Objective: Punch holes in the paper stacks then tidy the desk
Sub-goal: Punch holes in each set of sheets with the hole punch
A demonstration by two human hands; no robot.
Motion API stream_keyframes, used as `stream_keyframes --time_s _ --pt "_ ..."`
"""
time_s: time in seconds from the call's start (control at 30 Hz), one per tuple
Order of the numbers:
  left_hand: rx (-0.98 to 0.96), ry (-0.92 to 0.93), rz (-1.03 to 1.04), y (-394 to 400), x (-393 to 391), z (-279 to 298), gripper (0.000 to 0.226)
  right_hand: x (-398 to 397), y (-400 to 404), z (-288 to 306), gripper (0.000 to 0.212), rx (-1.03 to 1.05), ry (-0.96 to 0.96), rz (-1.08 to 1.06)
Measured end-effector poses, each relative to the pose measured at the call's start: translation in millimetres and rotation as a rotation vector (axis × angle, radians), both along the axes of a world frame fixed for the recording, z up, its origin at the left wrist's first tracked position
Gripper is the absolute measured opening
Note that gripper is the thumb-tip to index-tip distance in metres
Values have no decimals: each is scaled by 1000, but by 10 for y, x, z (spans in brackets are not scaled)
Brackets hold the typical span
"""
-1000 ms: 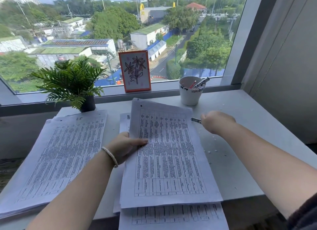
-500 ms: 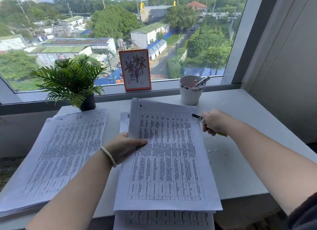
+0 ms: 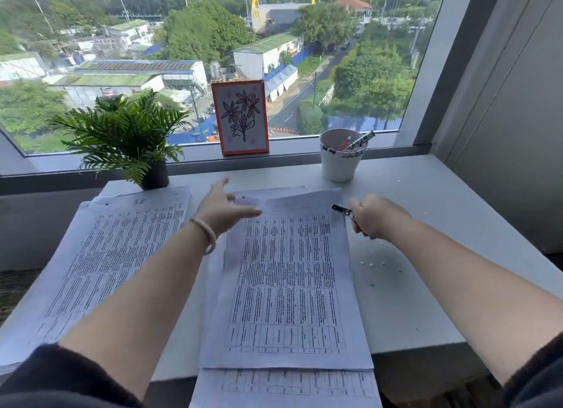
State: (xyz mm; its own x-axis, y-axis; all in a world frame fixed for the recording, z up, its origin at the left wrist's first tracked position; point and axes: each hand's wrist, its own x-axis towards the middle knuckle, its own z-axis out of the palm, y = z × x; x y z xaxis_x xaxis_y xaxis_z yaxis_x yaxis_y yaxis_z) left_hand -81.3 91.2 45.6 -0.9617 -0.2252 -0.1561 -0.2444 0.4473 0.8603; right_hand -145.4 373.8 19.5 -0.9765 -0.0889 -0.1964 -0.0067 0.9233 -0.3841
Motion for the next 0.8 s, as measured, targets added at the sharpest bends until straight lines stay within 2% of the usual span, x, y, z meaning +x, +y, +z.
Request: stream_keyframes --time_s 0.07,0.1,0.17,0.23,0.3,0.33,0.5,0.7,0.8 --pt "-376 172 -206 217 -192 215 102 6 -52 -34 50 61 48 39" --pt "-510 193 -351 358 -282 298 98 16 -80 -45 50 89 80 61" --pt "-588 88 -591 648 -446 411 83 40 -120 -58 48 137 126 103" --pt "-710 -37 -743 901 -557 446 58 81 -140 -60 44 177 148 135" --pt "-896 -73 -812 1069 -630 428 28 124 -139 -74 42 217 156 165" --pt "-947 -69 -823 1117 -658 403 26 141 -128 -89 41 229 155 177" --pt "-956 -82 -832 1122 -758 268 24 146 -46 -129 40 233 142 189" --pt "-891 87 -760 1183 -811 100 36 80 59 -135 46 241 140 145" --pt "-866 105 -750 1287 -796 56 37 107 145 -136 44 277 140 128"
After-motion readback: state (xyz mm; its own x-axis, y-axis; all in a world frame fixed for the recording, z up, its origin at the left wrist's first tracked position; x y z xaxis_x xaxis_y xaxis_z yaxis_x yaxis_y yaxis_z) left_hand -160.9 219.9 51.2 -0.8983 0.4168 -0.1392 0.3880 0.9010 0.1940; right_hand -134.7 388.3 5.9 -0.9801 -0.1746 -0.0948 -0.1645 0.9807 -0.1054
